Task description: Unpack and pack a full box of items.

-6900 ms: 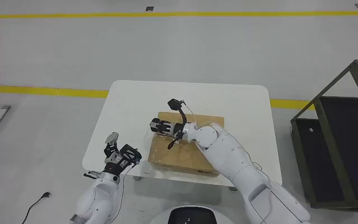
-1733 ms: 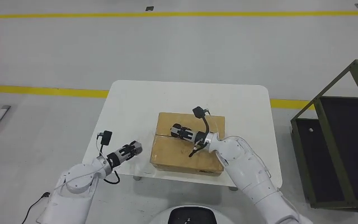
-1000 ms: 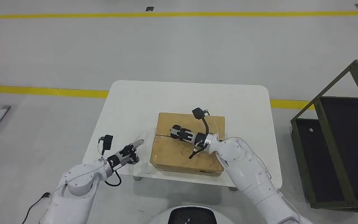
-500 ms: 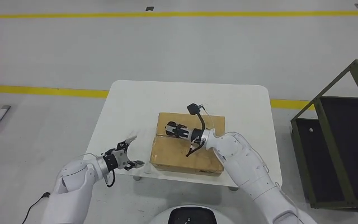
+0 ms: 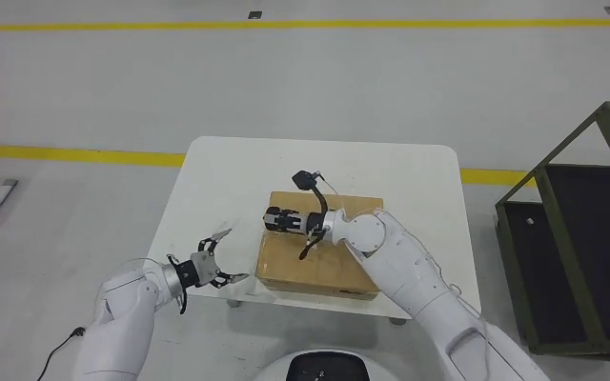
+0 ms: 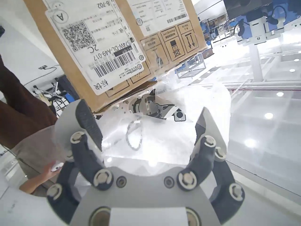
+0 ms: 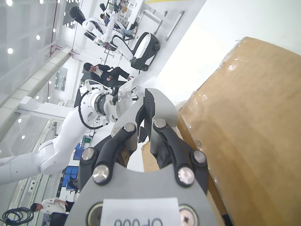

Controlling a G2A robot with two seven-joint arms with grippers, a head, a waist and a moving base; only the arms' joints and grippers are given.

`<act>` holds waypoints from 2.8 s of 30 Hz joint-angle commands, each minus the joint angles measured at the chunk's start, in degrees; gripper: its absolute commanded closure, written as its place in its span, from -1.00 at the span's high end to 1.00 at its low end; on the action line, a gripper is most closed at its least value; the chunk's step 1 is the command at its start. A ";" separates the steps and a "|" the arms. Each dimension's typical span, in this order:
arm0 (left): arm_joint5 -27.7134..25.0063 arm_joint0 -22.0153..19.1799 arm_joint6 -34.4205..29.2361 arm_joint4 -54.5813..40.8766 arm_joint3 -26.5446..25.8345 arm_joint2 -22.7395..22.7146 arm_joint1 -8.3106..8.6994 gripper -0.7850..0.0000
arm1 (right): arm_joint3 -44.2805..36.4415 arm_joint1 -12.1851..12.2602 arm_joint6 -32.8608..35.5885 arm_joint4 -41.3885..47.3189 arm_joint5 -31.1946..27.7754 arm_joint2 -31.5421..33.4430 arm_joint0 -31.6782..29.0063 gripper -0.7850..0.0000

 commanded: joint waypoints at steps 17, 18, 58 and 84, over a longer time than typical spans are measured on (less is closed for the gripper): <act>6.84 -1.78 -1.73 -3.58 2.09 0.93 1.20 1.00 | 11.82 -4.66 -2.83 1.60 2.71 -4.28 5.02 -1.00; 6.84 -1.78 -1.73 -3.58 2.09 0.93 1.20 1.00 | 12.14 -4.82 -3.02 1.54 2.68 -4.34 5.15 -1.00; 8.83 0.96 -1.22 5.25 -7.19 7.79 15.45 1.00 | 17.56 -7.84 -4.41 -0.99 2.05 -4.01 6.22 -1.00; -14.07 3.35 7.04 -16.23 -7.35 11.72 13.38 1.00 | 13.74 -7.49 -6.07 -4.28 0.33 -2.02 5.10 -1.00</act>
